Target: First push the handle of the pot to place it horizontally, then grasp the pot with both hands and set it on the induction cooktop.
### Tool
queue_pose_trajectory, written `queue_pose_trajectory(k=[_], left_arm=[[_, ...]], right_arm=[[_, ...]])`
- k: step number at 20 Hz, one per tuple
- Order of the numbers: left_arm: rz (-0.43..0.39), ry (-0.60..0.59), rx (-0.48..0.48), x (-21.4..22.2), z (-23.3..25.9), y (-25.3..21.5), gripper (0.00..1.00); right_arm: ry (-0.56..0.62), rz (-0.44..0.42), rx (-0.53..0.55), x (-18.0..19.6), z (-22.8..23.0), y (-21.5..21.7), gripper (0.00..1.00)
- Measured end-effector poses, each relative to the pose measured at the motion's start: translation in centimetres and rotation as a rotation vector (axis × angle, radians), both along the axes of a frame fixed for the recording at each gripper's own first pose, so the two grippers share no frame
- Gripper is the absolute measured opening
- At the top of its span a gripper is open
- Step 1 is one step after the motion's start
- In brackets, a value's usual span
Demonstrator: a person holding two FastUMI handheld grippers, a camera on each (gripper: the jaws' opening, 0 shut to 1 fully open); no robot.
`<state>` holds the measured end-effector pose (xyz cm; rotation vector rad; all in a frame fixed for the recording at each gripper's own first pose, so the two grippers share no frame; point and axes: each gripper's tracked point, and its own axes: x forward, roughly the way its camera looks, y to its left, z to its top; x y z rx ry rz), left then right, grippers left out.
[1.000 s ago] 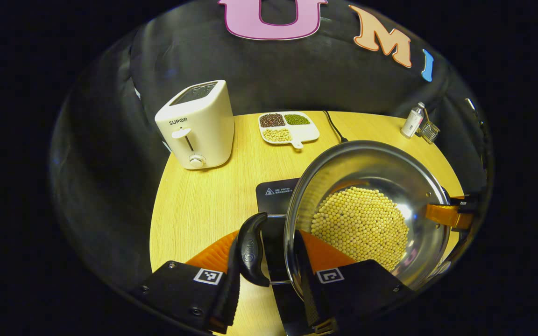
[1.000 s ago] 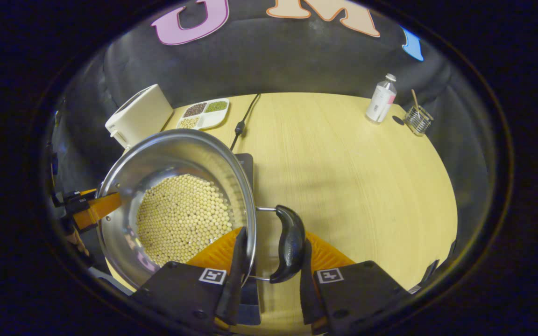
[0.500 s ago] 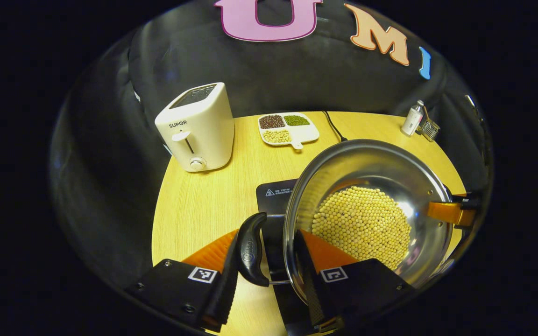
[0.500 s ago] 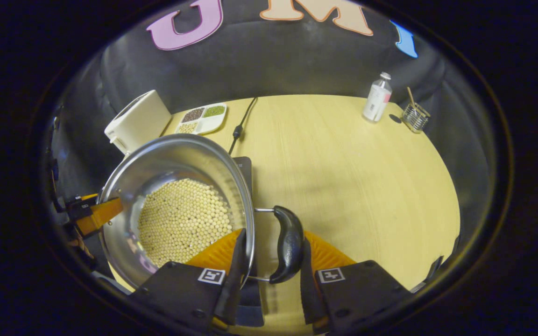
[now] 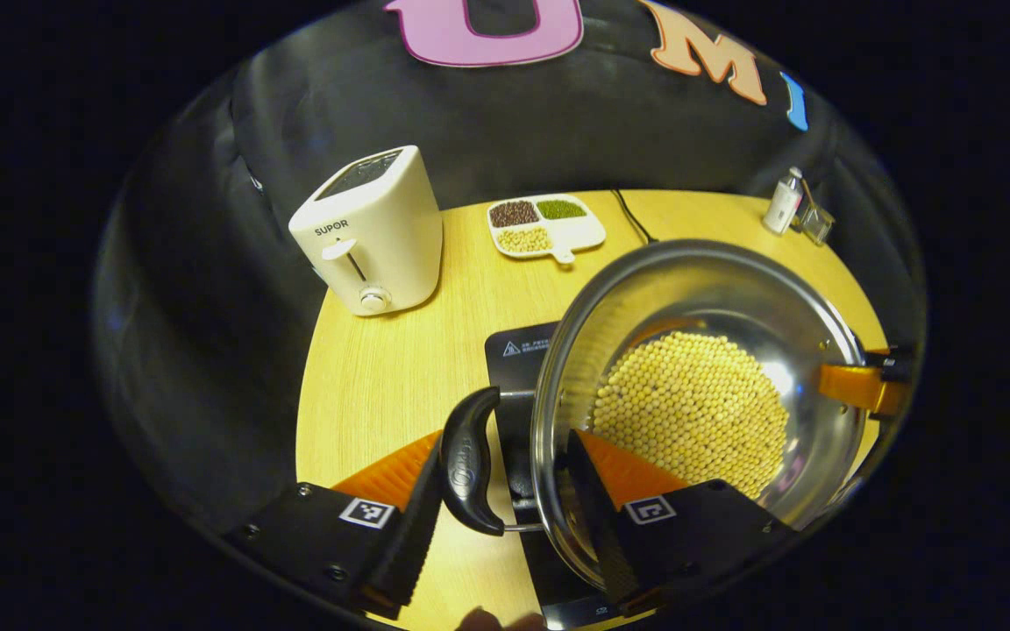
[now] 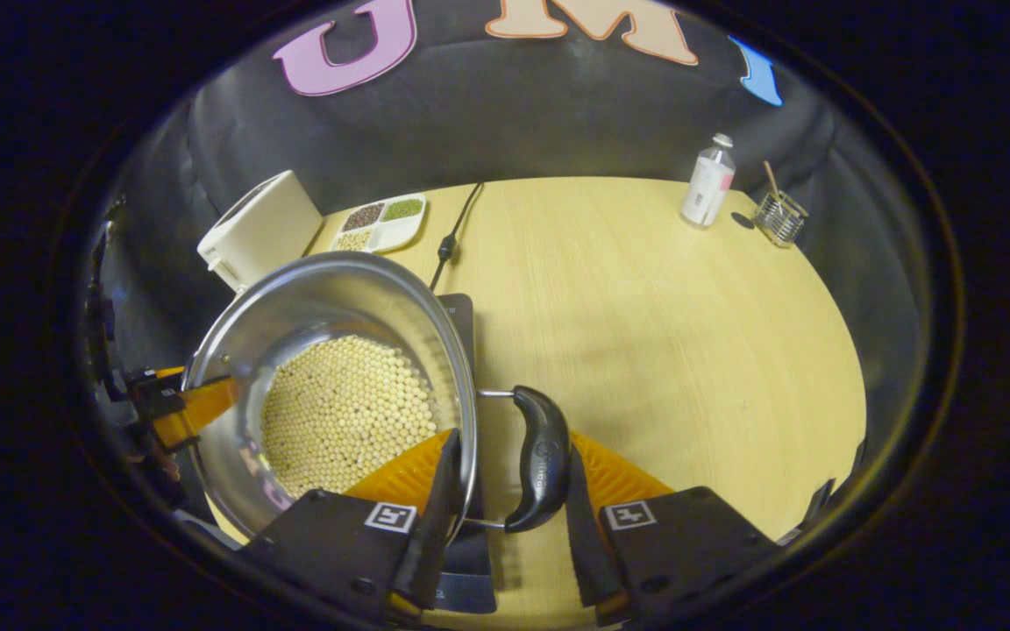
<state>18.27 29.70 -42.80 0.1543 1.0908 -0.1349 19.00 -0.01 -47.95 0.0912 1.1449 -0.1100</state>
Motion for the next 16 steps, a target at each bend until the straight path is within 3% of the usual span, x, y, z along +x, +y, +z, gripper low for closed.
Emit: queue_pose_trajectory(k=[3, 6, 7, 12, 16], left_arm=[[-0.004, -0.026, 0.044, -0.1, 0.4, 0.0, 0.86], [-0.017, -0.053, 0.100, 0.0, 1.8, 0.6, 0.86], [-0.024, -0.055, 0.126, 0.0, 2.5, 0.8, 0.87], [0.002, -0.111, 0.183, -1.3, 7.2, -1.6, 0.86], [0.084, -0.060, 0.053, -5.4, 8.4, -9.5, 0.87]], right_arm=[[0.036, -0.031, 0.099, -0.9, 0.5, 0.8, 0.69], [0.004, -0.052, 0.168, -1.3, 1.0, 0.9, 1.00], [0.000, -0.050, 0.199, -1.6, 1.5, 1.1, 0.94], [-0.100, -0.066, 0.284, -1.0, 4.9, -2.3, 0.94], [-0.159, -0.059, 0.263, -2.1, 7.0, -9.6, 1.00]])
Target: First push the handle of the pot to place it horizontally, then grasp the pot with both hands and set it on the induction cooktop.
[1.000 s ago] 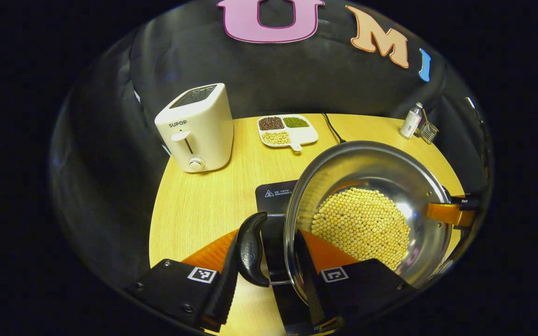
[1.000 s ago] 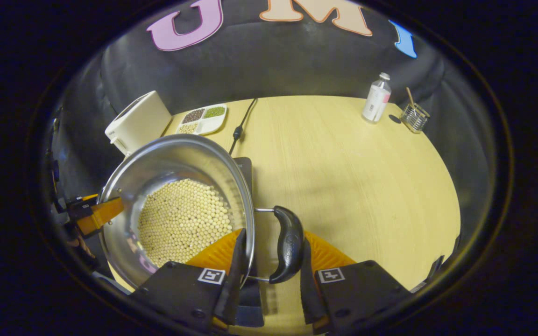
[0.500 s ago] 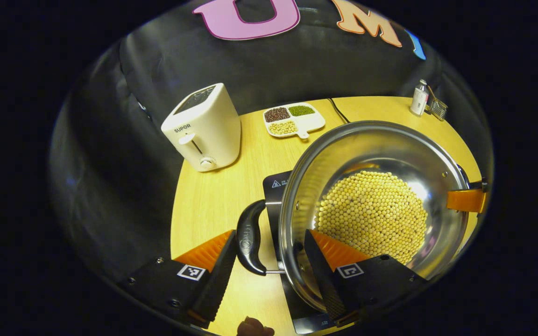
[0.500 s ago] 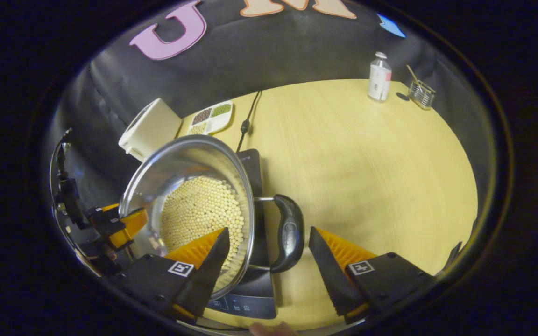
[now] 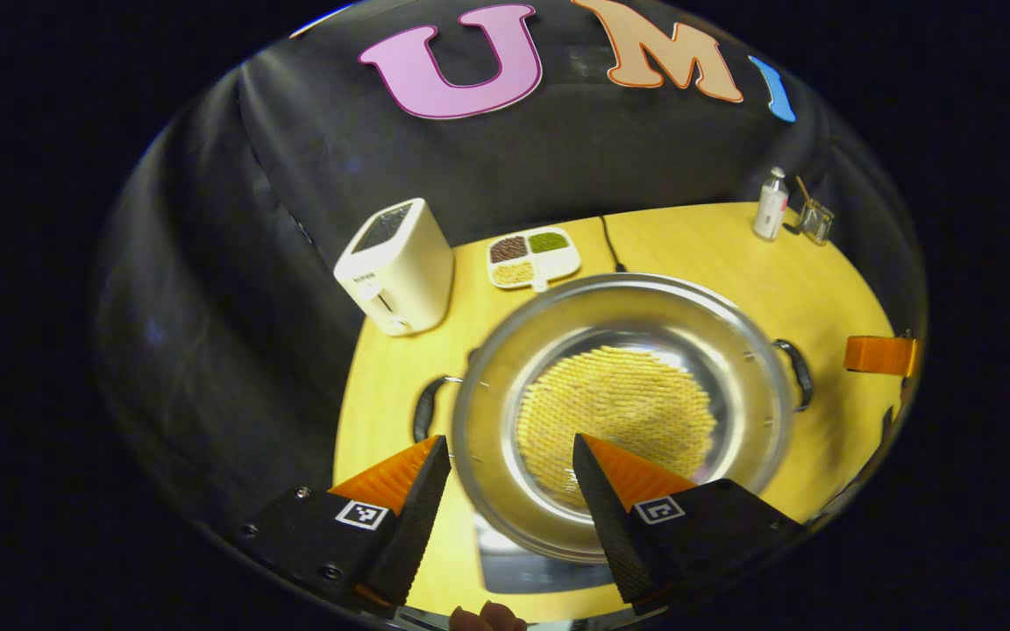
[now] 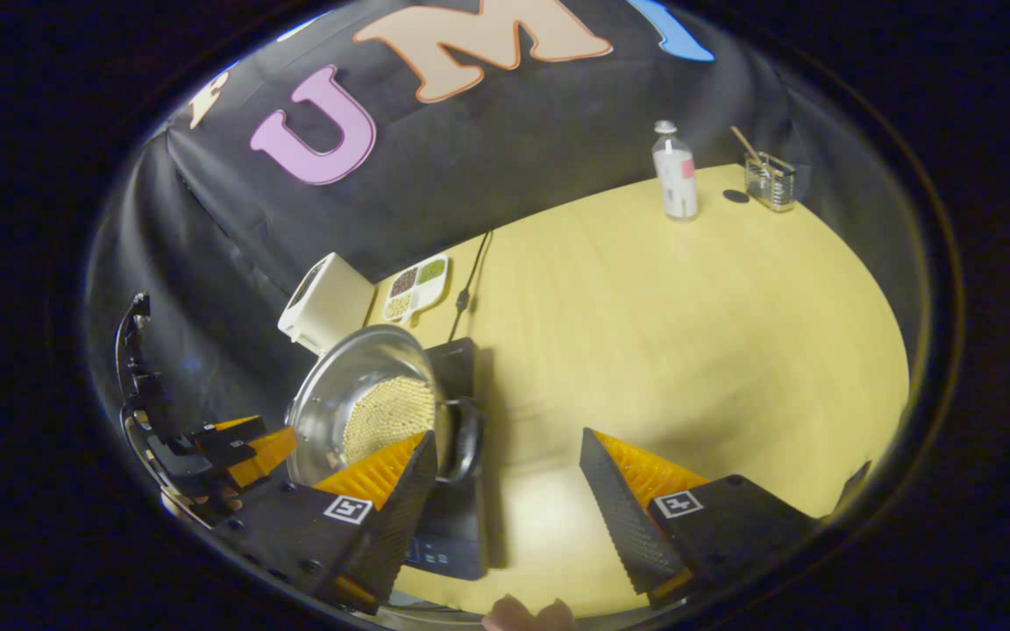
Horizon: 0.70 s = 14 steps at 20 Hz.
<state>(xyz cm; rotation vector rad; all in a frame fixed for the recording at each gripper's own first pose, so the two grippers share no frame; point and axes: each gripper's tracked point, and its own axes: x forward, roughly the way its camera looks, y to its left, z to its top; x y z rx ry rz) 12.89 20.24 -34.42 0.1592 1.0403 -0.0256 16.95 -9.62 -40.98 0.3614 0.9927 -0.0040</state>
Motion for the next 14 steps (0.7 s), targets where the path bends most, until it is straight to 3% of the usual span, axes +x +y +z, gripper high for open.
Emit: queue_pose_trajectory(k=[3, 7, 12, 13, 14], left_arm=[[0.081, 0.024, -0.088, -3.1, 0.4, -6.0, 0.87], [0.186, -0.141, -0.147, -4.0, 5.0, -11.4, 0.87], [0.115, -0.468, -0.154, 0.0, 15.8, -16.2, 0.86], [0.107, -0.535, -0.161, 0.7, 18.2, -17.0, 0.86], [0.098, -0.616, -0.170, 1.1, 21.0, -17.8, 0.86]], right_arm=[[-0.048, 0.033, -0.035, -1.2, 1.1, -4.9, 0.93], [-0.182, 0.082, -0.073, -1.1, 4.6, -8.7, 0.93], [-0.439, 0.042, -0.080, 1.8, 14.8, -11.4, 0.92], [-0.489, 0.033, -0.087, 2.0, 17.1, -11.8, 1.00], [-0.538, 0.026, -0.103, 2.3, 19.4, -12.3, 0.99]])
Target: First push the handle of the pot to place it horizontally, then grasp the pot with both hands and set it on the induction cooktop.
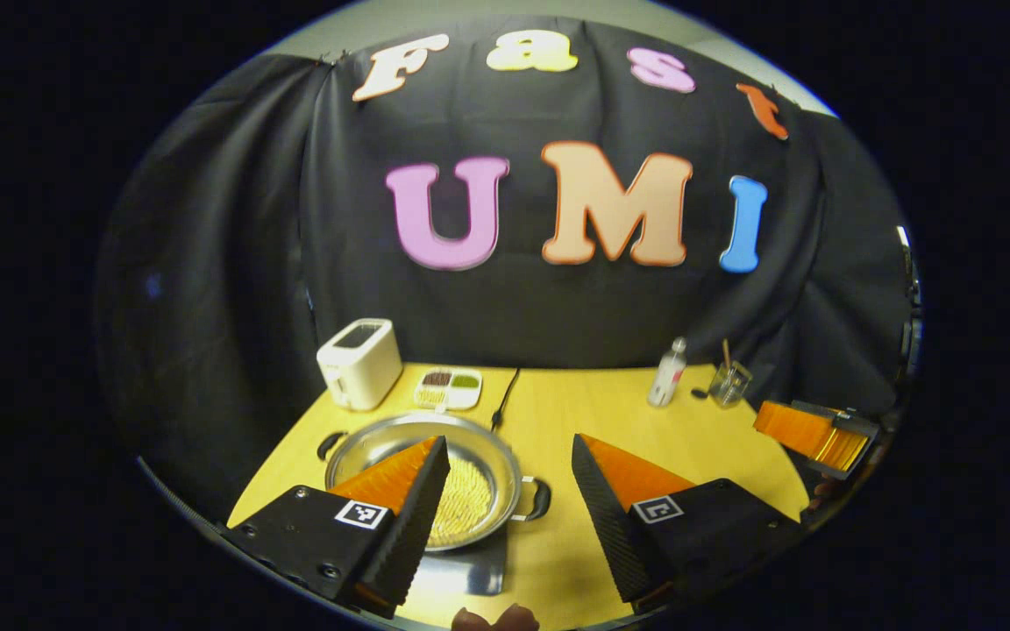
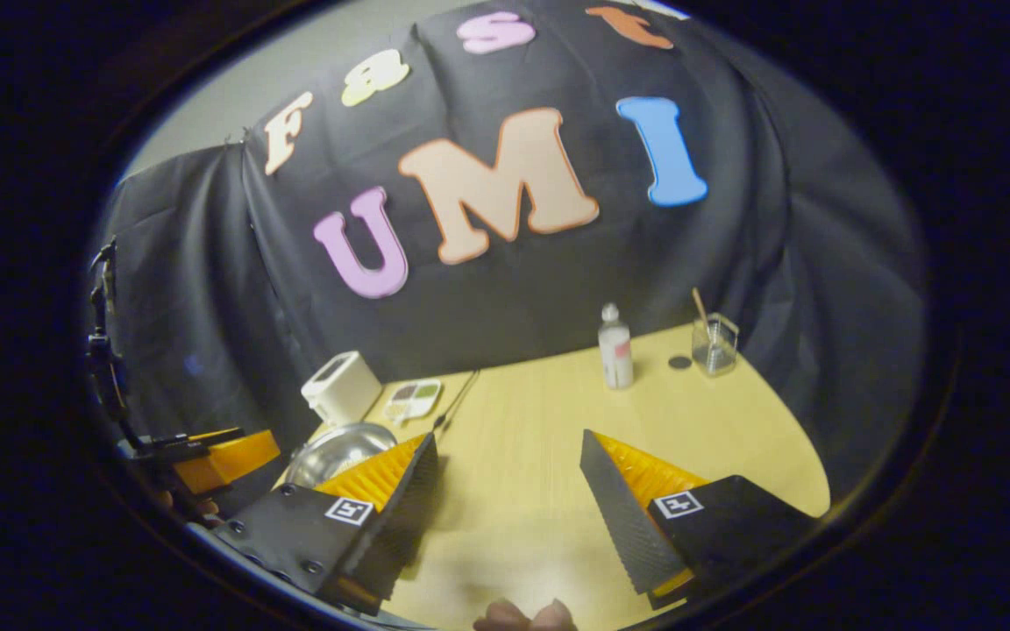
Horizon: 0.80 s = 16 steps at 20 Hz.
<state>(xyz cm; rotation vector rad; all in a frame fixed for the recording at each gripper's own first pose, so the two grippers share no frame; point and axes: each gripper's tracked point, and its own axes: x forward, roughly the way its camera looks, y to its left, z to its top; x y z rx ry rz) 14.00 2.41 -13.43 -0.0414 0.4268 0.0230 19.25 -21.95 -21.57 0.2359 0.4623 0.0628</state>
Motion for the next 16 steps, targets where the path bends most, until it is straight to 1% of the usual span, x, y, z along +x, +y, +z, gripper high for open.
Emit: queue_pose_trajectory(k=[1, 2, 3, 5, 6, 7, 8, 9, 10, 11, 13, 14, 15, 16], left_arm=[[-0.006, -0.074, -0.002, 0.4, 2.9, -0.8, 0.89], [-0.016, -0.143, -0.001, 0.2, 5.3, -1.3, 0.86], [-0.030, -0.204, 0.004, 0.1, 7.8, -1.6, 0.86], [-0.046, -0.283, 0.004, -0.5, 10.6, -1.8, 0.85], [-0.045, -0.311, 0.002, -1.3, 11.4, -1.6, 0.85], [-0.037, -0.342, 0.003, -2.0, 12.4, -1.0, 0.85], [-0.030, -0.352, 0.006, -2.9, 12.9, -0.4, 0.84], [-0.019, -0.356, 0.015, -3.8, 13.0, 0.4, 0.87], [-0.014, -0.354, 0.025, -4.7, 12.7, 1.2, 0.87], [-0.012, -0.352, 0.033, -5.4, 12.4, 1.8, 0.84], [-0.010, -0.352, 0.031, -6.7, 11.3, 2.8, 0.85], [-0.006, -0.357, 0.021, -7.1, 11.0, 3.2, 0.86], [0.004, -0.339, 0.015, -7.8, 10.4, 3.7, 0.86], [0.006, -0.337, 0.014, -8.4, 10.2, 4.3, 0.87]], right_arm=[[-0.049, -0.007, -0.018, -0.1, 2.3, -0.5, 0.92], [-0.105, -0.012, -0.034, 0.0, 4.7, -0.9, 0.92], [-0.161, -0.013, -0.053, 0.2, 7.1, -0.9, 0.99], [-0.266, -0.014, -0.121, -1.1, 11.4, -0.8, 0.99], [-0.311, -0.009, -0.145, -1.8, 13.2, -0.3, 0.92], [-0.348, 0.000, -0.147, -2.4, 14.4, 0.6, 0.92], [-0.372, 0.020, -0.134, -3.2, 15.3, 1.7, 0.99], [-0.390, 0.031, -0.125, -3.9, 15.6, 2.5, 0.96], [-0.399, 0.030, -0.140, -4.3, 15.5, 2.9, 0.93], [-0.404, 0.023, -0.174, -4.8, 15.4, 2.9, 0.99], [-0.406, 0.026, -0.233, -5.5, 15.2, 3.4, 0.99], [-0.409, 0.027, -0.249, -5.7, 15.3, 3.6, 0.92], [-0.400, 0.029, -0.261, -6.4, 15.6, 3.7, 0.92], [-0.390, 0.027, -0.268, -7.0, 15.6, 3.7, 0.99]])
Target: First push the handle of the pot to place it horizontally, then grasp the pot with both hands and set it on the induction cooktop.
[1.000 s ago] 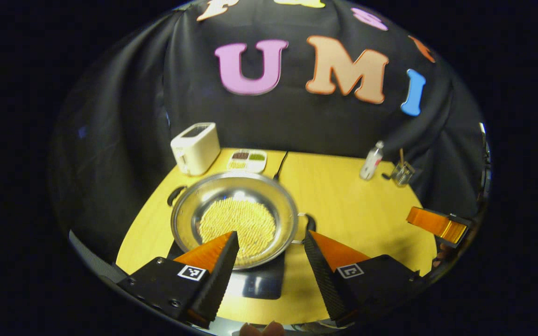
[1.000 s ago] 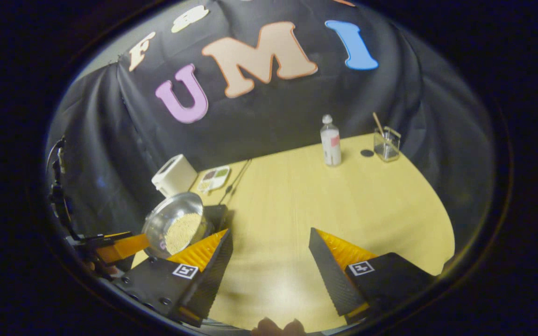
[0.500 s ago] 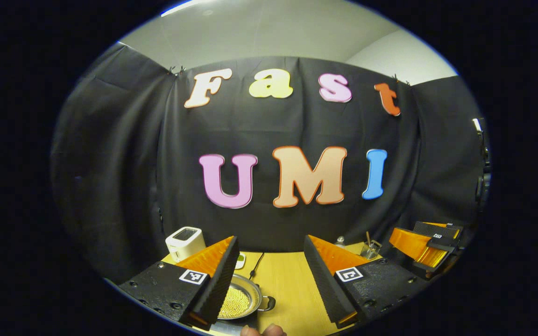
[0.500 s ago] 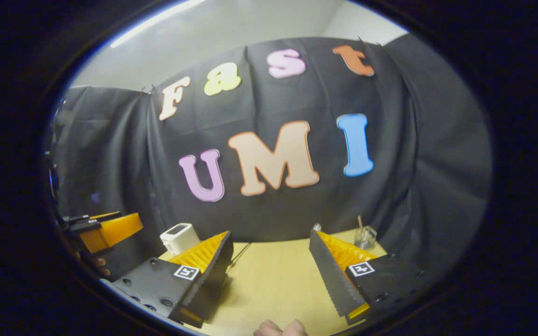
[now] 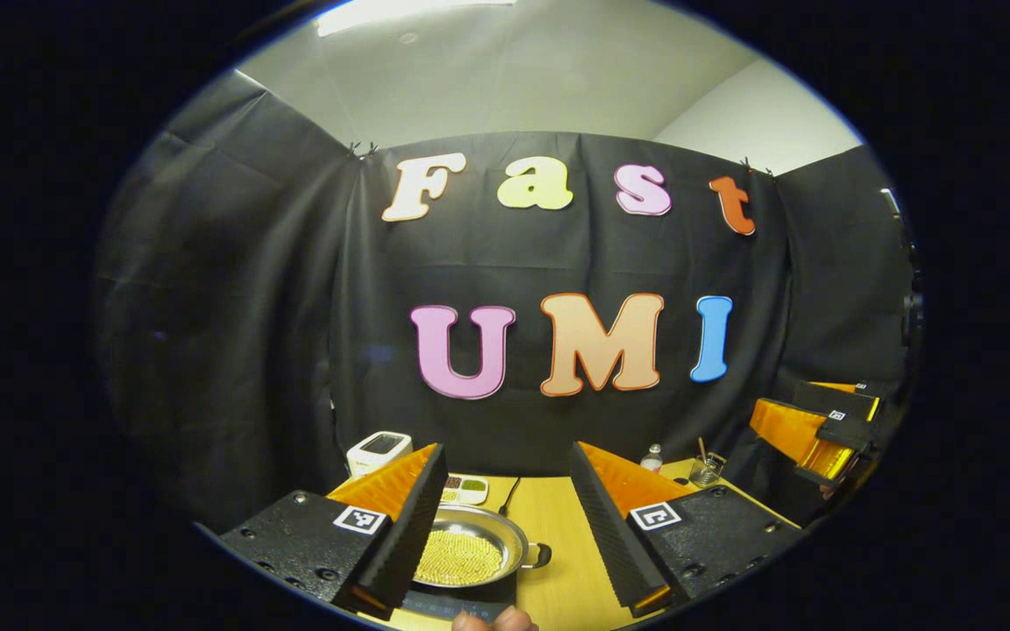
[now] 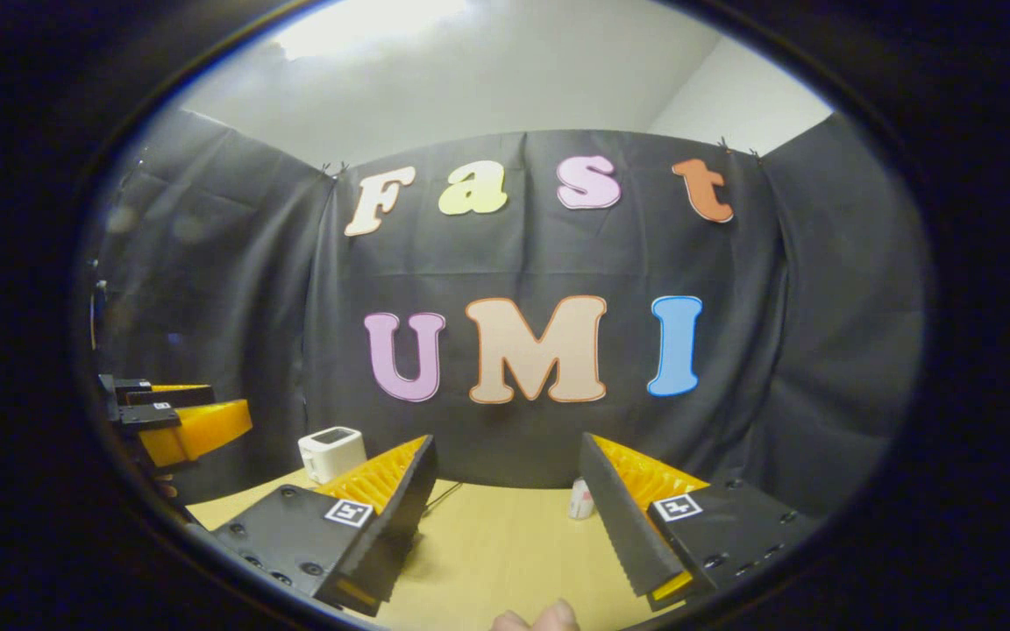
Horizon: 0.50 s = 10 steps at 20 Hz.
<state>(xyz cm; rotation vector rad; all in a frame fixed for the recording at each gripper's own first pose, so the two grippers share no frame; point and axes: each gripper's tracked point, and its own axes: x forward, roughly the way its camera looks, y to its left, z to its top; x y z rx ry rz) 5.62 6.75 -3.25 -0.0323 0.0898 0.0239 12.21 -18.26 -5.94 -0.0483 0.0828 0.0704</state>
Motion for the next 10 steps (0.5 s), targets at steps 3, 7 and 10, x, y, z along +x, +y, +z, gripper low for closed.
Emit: queue_pose_trajectory(k=[3, 7, 10], left_arm=[[0.000, -0.024, 0.050, -1.0, 0.8, 1.5, 0.86], [-0.001, -0.054, 0.071, -1.4, 1.5, 1.6, 0.87], [0.011, -0.038, 0.070, -1.1, 1.7, 1.1, 0.87]], right_arm=[[0.004, -0.017, -0.013, -1.3, 0.3, 0.2, 0.99], [0.004, -0.006, -0.039, -1.5, 1.1, 0.9, 0.93], [-0.005, -0.007, -0.037, -1.5, 2.2, 0.5, 0.98]])
